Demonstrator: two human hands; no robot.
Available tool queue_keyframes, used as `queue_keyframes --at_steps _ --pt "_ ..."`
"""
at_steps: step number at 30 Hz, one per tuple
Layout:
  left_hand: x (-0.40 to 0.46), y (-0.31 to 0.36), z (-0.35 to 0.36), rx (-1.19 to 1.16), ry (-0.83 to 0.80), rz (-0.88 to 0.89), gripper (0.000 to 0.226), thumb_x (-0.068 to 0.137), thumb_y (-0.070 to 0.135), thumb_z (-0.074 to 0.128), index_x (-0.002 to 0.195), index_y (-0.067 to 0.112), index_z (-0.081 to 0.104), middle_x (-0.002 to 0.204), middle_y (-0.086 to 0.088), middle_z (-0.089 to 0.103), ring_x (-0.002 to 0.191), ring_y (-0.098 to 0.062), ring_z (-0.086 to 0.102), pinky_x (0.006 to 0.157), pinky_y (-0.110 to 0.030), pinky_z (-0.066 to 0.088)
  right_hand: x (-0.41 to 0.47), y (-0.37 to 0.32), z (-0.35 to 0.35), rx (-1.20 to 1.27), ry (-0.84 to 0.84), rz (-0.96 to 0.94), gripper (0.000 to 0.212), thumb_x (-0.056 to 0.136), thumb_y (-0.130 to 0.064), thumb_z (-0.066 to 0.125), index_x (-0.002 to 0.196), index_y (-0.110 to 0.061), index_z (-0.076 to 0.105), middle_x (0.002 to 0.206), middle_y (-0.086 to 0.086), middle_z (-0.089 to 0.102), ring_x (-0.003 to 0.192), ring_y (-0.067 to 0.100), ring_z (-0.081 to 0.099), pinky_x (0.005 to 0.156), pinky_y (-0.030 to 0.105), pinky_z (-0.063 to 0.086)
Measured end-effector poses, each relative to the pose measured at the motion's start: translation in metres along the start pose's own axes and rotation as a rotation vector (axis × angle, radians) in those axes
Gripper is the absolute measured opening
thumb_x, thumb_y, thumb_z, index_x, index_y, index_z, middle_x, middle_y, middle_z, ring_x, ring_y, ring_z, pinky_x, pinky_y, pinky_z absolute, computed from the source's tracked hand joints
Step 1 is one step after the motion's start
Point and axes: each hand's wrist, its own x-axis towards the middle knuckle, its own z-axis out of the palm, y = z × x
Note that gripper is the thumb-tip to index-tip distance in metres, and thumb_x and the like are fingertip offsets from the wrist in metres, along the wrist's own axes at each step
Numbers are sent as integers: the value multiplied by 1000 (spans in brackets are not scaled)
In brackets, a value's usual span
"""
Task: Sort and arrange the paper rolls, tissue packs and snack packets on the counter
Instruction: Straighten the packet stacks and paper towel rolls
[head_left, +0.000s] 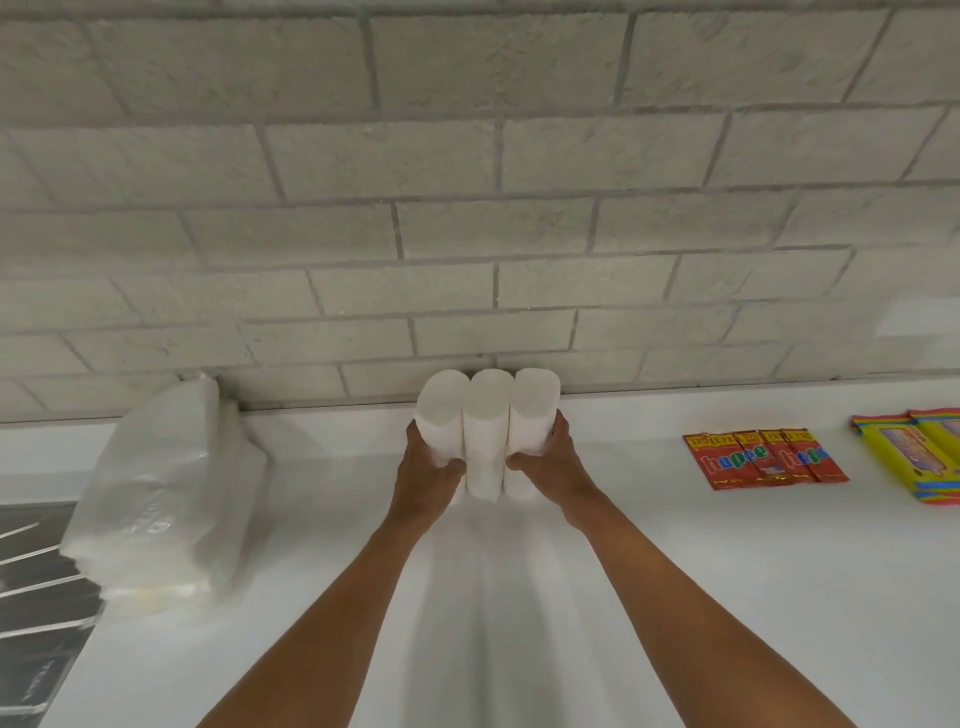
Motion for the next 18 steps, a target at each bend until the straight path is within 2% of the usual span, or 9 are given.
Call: queue_keyframes --at_steps 5,7,13,18 --pt "-5 7 17 26 19 -38 87 56 43 61 136 31 29 131 4 53 117 -22 53 97 -44 48 21 25 -12 16 -9 2 97 49 -29 81 135 -46 38 126 -9 57 119 19 56 93 49 54" --pt "-6 10 24 43 22 -40 84 59 40 62 136 31 29 129 5 53 116 -22 54 97 -46 49 24 29 -18 19 -17 -4 97 49 -29 81 135 -45 38 127 -9 56 119 19 56 94 49 54" --pt "-9 21 46 58 37 -14 80 63 35 60 138 28 30 129 6 51 114 -19 52 93 -38 47 10 13 -44 54 -16 -13 93 49 -28 77 134 -37 40 126 -7 57 117 18 56 96 48 53" --pt "-7 25 62 86 39 -11 77 66 33 58 137 29 29 129 7 52 117 -22 54 97 -46 49 10 14 -61 78 -14 -9 90 54 -29 75 135 -38 39 127 -8 56 118 18 56 97 49 52"
